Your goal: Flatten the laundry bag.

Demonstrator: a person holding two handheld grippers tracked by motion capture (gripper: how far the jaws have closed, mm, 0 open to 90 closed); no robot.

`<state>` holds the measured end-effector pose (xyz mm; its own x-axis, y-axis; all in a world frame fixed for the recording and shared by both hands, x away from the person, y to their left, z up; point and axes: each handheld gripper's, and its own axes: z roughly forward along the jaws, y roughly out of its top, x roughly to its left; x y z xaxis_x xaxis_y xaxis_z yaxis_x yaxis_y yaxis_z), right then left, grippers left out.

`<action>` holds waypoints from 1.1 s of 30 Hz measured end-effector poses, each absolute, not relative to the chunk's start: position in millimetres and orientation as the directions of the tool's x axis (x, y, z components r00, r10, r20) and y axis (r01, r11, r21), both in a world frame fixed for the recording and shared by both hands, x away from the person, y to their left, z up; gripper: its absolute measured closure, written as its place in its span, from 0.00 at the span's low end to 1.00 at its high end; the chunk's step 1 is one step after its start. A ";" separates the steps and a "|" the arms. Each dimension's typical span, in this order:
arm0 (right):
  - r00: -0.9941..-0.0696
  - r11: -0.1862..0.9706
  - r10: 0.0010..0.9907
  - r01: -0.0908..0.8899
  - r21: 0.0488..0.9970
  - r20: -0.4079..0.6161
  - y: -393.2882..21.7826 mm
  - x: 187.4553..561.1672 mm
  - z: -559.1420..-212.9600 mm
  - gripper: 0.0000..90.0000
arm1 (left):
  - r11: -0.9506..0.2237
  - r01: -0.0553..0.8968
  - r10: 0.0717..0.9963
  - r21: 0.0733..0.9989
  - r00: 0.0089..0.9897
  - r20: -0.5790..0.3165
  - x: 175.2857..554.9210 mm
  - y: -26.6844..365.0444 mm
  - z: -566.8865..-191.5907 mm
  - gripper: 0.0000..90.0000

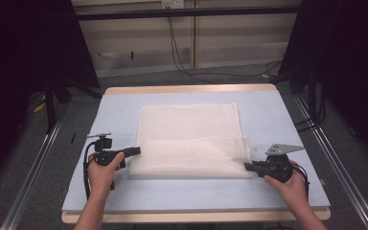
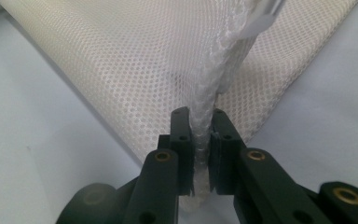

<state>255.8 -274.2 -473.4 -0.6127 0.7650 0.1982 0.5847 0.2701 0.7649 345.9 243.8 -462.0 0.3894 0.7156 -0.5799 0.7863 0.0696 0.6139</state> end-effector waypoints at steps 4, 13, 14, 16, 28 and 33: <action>-0.614 0.268 0.764 0.583 0.767 0.199 -274.2 255.2 -473.4 0.91 | 0.028 0.783 0.690 0.622 0.435 -0.578 342.4 239.7 -455.9 0.92; -0.606 0.254 0.766 0.592 0.765 0.215 -272.9 253.7 -472.8 0.88 | -0.024 0.772 0.650 0.635 0.495 -0.576 312.8 253.8 -449.7 0.95; -0.598 0.246 0.770 0.599 0.762 0.221 -273.0 253.5 -472.5 0.86 | -0.032 0.770 0.648 0.637 0.501 -0.573 309.6 255.3 -450.7 0.95; -0.580 0.214 0.778 0.609 0.764 0.244 -273.1 253.7 -471.6 0.75 | -0.052 0.768 0.651 0.638 0.510 -0.562 303.2 259.2 -453.4 0.95; -0.453 0.060 0.834 0.641 0.765 0.314 -270.8 279.0 -454.7 0.49 | -0.084 0.768 0.663 0.635 0.519 -0.539 297.6 260.2 -456.2 0.95; -0.484 0.061 0.809 0.634 0.771 0.334 -269.5 283.7 -451.9 0.76 | -0.079 0.767 0.662 0.637 0.518 -0.542 295.5 260.9 -456.7 0.95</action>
<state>283.7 -269.5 -451.9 -0.4838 0.8088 0.3343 0.6344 0.0609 0.7706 295.5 260.9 -456.7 0.5181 0.6617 -0.5420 0.7669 -0.0789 0.6369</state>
